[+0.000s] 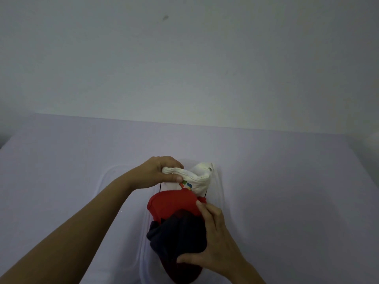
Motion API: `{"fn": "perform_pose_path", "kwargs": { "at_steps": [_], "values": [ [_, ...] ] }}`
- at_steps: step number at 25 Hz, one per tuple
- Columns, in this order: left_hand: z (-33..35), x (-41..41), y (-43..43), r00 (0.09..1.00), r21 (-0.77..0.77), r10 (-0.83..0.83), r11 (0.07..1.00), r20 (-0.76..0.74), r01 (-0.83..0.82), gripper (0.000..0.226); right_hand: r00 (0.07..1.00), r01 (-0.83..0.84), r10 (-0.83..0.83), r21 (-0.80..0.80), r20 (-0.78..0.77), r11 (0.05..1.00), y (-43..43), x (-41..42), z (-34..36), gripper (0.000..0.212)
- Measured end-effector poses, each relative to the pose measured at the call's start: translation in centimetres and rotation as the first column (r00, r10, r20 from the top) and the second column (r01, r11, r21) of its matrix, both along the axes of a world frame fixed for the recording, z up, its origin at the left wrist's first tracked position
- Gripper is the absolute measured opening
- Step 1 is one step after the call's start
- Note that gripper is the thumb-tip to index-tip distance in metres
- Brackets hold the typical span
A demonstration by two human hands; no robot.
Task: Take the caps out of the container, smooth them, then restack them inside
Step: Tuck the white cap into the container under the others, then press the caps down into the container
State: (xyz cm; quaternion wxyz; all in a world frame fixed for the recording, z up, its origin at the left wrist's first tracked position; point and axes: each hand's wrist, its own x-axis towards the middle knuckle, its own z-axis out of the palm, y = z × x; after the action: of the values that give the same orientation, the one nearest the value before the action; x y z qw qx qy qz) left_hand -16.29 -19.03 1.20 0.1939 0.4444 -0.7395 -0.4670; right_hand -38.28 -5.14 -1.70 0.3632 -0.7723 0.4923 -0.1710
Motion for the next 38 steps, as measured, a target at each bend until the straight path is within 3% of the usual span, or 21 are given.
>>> {"fn": "perform_pose_path", "kwargs": {
  "at_steps": [3,5,6,8,10,13,16,18,20,22,25,28,30,32,33,35,36,38],
  "values": [
    [-1.3,-0.3,0.0,0.999,0.094,0.050,0.994,-0.014,-0.048,0.014,0.988,0.068,-0.070,0.016,0.139,0.998,-0.7,-0.5,0.4,0.102],
    [-1.8,-0.3,-0.1,0.995,0.158,0.089,0.984,-0.044,-0.081,0.021,0.950,0.229,-0.184,-0.160,0.253,0.960,-2.6,-1.2,0.0,0.062],
    [-2.0,-0.4,-0.1,0.995,0.176,0.090,0.981,-0.047,-0.081,0.023,0.945,0.292,-0.234,-0.266,0.229,0.918,-4.3,-1.8,-0.1,0.048],
    [-2.1,-0.5,-0.3,0.995,0.197,0.088,0.977,-0.039,-0.079,0.025,0.972,0.230,-0.230,-0.380,0.047,0.896,-8.0,-2.6,-0.3,0.044],
    [-2.2,-0.6,-0.6,0.997,0.227,0.076,0.971,-0.021,-0.070,0.027,0.972,0.066,-0.122,-0.265,-0.202,0.962,-10.8,-3.0,-0.5,0.044],
    [-2.8,-0.4,-1.0,0.967,0.201,-0.052,0.980,0.248,0.001,0.036,0.847,-0.149,-0.024,-0.281,-0.531,0.948,-12.7,-2.7,-1.4,0.048],
    [-3.1,-0.9,-1.5,0.800,0.092,-0.117,0.993,0.588,0.077,0.037,0.765,-0.210,0.007,-0.239,-0.644,0.948,-13.2,-2.2,-2.3,0.042],
    [-3.0,-1.6,-1.7,0.756,0.066,-0.096,0.995,0.648,0.069,0.031,0.738,-0.184,0.023,-0.168,-0.675,0.968,-14.0,-2.0,-2.4,0.034],
    [-3.1,-1.8,-2.2,0.745,0.069,-0.067,0.997,0.664,0.028,0.038,0.713,-0.196,0.036,-0.149,-0.700,0.969,-14.7,-1.6,-2.1,0.040],
    [-3.8,-1.9,-2.6,0.743,0.050,-0.016,0.998,0.669,-0.023,0.035,0.699,-0.235,0.048,-0.166,-0.714,0.958,-15.6,-1.7,-2.5,0.051],
    [-4.9,-2.6,-2.6,0.681,-0.114,0.075,0.993,0.729,0.013,0.015,0.708,-0.241,-0.058,-0.318,-0.704,0.917,-16.1,-2.2,-3.4,0.066],
    [-4.7,-3.0,-1.9,0.736,-0.183,0.232,0.972,0.636,-0.148,0.028,0.835,-0.133,-0.108,-0.389,-0.540,0.912,-16.1,-2.8,-3.5,0.039],
    [-4.3,-2.5,-1.1,0.780,-0.285,0.358,0.928,0.514,-0.238,0.032,0.949,0.048,-0.127,-0.267,-0.288,0.962,-15.4,-3.4,-2.5,0.033],
    [-3.7,-1.9,0.1,0.821,-0.352,0.450,0.876,0.351,-0.330,0.028,0.973,0.141,-0.160,-0.123,-0.164,0.982,-14.5,-4.5,-1.6,0.046],
    [-3.3,-1.5,0.7,0.852,-0.300,0.415,0.897,0.319,-0.325,0.029,0.974,0.106,-0.114,-0.051,-0.193,0.993,-13.9,-4.7,-1.1,0.055],
    [-2.9,-1.3,1.6,0.909,-0.052,0.211,0.977,0.359,-0.206,0.035,0.948,-0.033,0.040,0.027,-0.317,0.999,-12.9,-4.4,-0.9,0.063],
    [-3.0,-1.4,1.9,0.899,0.031,0.124,0.988,0.421,-0.150,0.037,0.932,-0.076,0.079,0.022,-0.354,0.997,-12.8,-4.0,-1.0,0.064],
    [-3.4,-1.3,2.0,0.798,-0.008,0.100,0.993,0.595,-0.118,0.039,0.931,-0.043,0.022,-0.048,-0.363,0.998,-12.7,-2.7,-1.2,0.060]
  ]
}}
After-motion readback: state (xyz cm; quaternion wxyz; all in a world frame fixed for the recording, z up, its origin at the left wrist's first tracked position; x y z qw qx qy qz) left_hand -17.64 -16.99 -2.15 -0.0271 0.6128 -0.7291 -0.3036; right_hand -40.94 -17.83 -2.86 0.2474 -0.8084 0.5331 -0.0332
